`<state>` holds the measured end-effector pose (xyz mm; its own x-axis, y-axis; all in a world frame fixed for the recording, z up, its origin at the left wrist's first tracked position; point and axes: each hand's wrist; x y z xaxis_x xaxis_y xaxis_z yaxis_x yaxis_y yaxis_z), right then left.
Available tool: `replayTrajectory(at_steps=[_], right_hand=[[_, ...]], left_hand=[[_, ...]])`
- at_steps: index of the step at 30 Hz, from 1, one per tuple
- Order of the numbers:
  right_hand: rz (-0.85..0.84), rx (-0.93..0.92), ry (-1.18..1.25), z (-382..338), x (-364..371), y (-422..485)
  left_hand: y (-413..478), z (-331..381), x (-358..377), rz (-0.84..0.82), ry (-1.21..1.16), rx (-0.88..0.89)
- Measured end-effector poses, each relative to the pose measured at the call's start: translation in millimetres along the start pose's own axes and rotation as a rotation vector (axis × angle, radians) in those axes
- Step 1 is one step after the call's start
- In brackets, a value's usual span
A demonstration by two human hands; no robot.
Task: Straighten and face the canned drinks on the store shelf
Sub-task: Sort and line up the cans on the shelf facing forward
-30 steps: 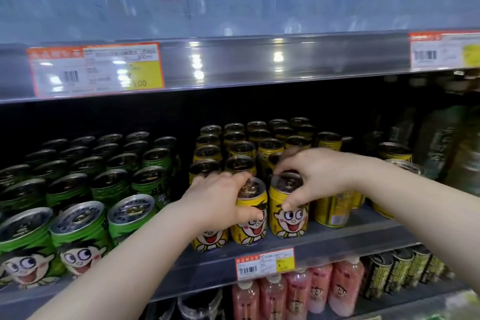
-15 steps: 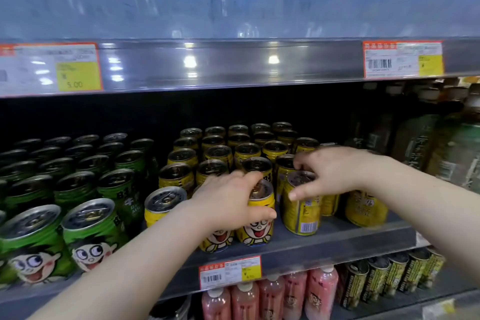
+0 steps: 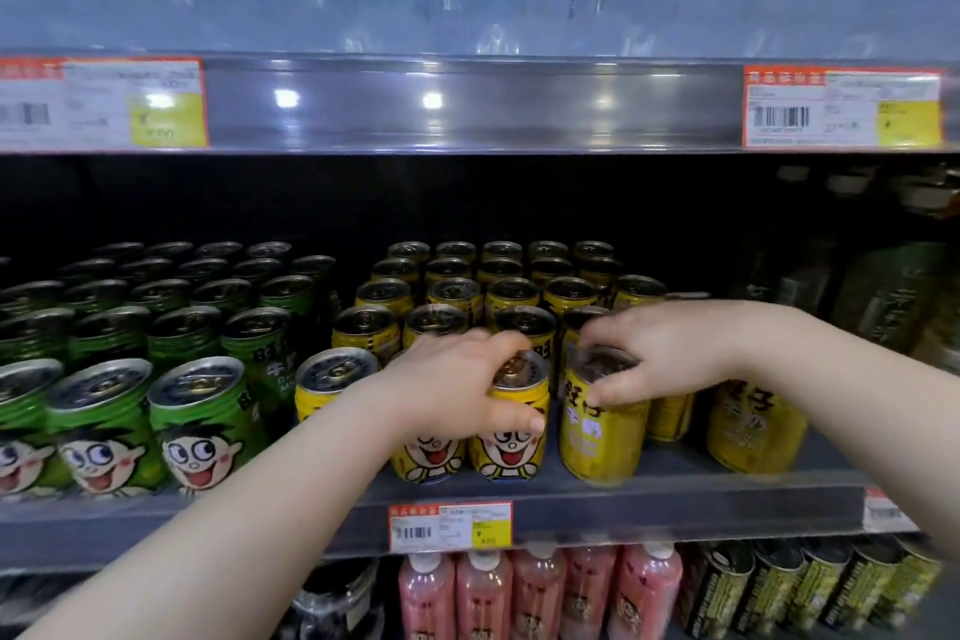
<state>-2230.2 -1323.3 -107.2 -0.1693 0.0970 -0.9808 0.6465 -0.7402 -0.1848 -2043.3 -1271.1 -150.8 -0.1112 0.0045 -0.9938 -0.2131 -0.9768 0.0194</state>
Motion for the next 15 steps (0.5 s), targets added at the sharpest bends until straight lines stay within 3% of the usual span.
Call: replayTrajectory(at_steps=[3, 7, 12, 15], right_hand=[[-0.082, -0.049, 0.068, 6.3, -6.4, -4.2], [0.056, 0.02, -0.111, 1.9, 0.1, 0.3], [-0.048, -0.111, 0.077, 5.4, -6.3, -2.7], [0.039, 0.008, -0.034, 2.4, -2.3, -1.5]], left_hand=[[0.3, 0.1, -0.2, -0.006, -0.001, -0.008], [0.5, -0.3, 0.0, -0.004, -0.005, -0.01], [1.7, -0.7, 1.0, -0.015, -0.002, -0.011], [2.4, -1.4, 0.9, -0.013, -0.008, -0.011]])
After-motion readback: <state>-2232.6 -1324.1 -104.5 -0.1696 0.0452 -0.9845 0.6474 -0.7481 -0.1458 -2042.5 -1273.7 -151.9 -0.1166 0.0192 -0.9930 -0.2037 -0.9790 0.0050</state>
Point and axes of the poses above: each hand's wrist, its own y-axis towards the middle knuckle, its own x-axis out of the palm, z = x × y, and after that the axes turned 1 degree about z, right-handed
